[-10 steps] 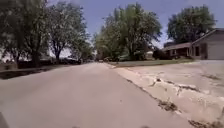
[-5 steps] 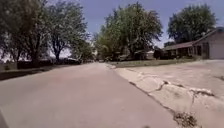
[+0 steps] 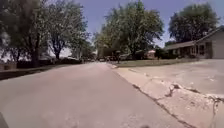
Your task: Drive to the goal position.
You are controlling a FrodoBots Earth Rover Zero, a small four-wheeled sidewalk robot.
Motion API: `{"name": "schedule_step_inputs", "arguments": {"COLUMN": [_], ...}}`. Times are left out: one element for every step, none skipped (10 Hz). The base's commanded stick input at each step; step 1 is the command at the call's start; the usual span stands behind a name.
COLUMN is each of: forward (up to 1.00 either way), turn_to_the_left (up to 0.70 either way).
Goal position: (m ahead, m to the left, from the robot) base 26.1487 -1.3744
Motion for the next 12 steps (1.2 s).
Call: {"name": "schedule_step_inputs", "arguments": {"forward": [0.70, 0.70, 0.70, 0.70, 0.70, 0.70, 0.70, 0.70, 0.70, 0.70, 0.70, 0.70], "turn_to_the_left": [0.00, 0.00, 0.00, 0.00, 0.00, 0.00, 0.00, 0.00, 0.00, 0.00, 0.00, 0.00]}}
